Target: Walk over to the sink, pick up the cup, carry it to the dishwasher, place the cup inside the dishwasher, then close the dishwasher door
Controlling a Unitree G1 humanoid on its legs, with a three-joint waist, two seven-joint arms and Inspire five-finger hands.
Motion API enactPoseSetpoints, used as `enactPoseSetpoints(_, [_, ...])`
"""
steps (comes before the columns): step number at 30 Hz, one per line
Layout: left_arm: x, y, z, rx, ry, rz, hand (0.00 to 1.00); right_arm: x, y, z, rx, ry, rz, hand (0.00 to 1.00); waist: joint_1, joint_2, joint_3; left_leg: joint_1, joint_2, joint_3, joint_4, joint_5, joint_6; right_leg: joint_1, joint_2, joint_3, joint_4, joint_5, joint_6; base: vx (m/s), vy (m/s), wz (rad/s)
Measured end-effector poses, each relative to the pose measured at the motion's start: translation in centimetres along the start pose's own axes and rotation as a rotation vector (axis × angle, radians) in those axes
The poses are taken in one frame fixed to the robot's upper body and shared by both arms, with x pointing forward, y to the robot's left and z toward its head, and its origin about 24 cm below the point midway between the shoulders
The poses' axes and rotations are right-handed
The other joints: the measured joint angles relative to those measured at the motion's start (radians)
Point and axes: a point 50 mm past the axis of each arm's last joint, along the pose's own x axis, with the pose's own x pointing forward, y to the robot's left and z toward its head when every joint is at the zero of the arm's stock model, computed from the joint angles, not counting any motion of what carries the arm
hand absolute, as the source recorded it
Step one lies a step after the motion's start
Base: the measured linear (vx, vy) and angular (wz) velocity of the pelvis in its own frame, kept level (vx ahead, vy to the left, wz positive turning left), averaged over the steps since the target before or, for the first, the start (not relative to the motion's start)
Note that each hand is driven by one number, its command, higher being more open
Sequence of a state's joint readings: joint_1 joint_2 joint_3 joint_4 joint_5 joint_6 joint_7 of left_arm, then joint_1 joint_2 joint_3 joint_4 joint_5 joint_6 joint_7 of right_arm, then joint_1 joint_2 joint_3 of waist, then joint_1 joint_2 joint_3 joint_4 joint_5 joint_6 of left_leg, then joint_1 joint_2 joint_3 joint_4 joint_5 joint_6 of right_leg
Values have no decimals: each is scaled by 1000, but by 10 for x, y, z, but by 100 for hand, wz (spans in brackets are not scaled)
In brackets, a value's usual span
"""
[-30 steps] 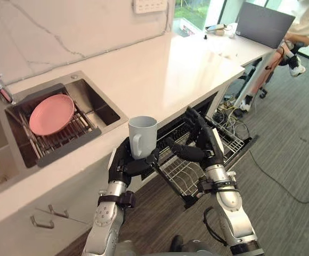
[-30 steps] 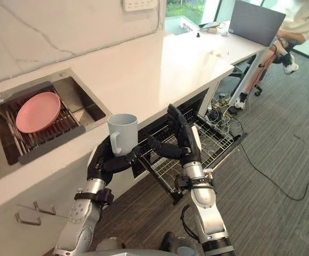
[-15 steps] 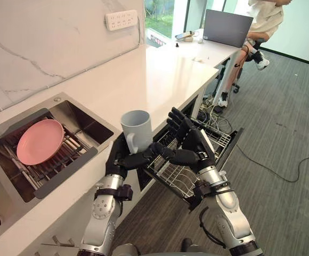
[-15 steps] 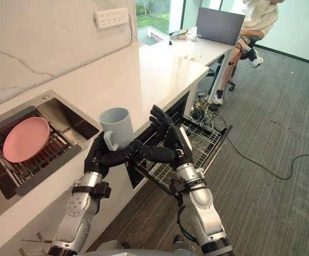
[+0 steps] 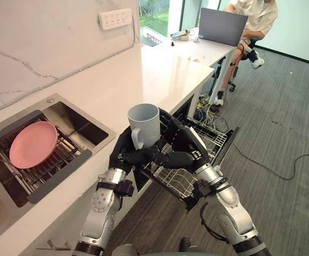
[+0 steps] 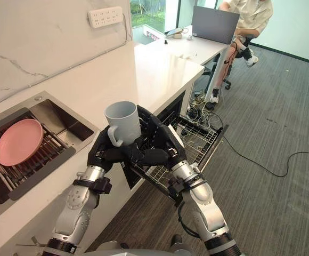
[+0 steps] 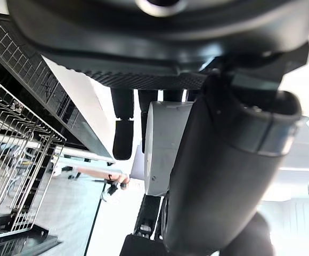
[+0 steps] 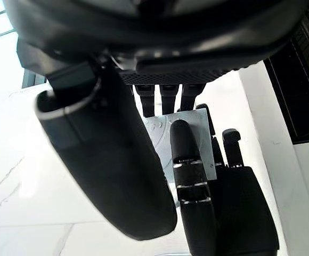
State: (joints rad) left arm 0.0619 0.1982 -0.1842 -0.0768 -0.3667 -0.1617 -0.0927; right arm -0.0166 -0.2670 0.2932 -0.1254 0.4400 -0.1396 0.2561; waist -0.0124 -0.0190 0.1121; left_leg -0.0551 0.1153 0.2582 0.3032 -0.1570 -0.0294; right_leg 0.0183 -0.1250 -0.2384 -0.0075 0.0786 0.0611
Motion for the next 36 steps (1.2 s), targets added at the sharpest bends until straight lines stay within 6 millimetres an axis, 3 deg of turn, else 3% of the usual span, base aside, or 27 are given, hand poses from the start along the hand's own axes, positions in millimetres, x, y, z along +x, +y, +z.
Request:
enactPoseSetpoints(14, [-5, -4, -1, -6, 91, -161, 30, 4, -44, 11, -161, 84, 30, 90, 1, -5, -9, -18, -17, -33, -11, 7, 2, 7, -9, -37, -14, 3, 5, 3, 1, 7])
enactPoseSetpoints(22, [-11, 7, -4, 83, 165, -200, 30, 9, -43, 2, -174, 170, 101, 90, 2, -18, -20, -12, -31, -36, -45, 26, 8, 7, -19, -38, -21, 7, 10, -42, 4, 3])
enactPoseSetpoints(25, [-9, 9, -14, 108, 210, -219, 30, 7, -42, -7, -168, 233, 109, 90, 18, -24, -25, -14, -30, -38, -45, 30, 6, 17, -14, -40, -45, 22, 8, -24, -14, 0])
enactPoseSetpoints(36, [-8, 18, -24, 119, 238, -199, 30, 18, -37, -7, -218, 282, 140, 90, 23, -26, -26, -15, -18, -37, -45, 33, 8, 18, 1, -34, -57, 37, -4, -56, -19, -2])
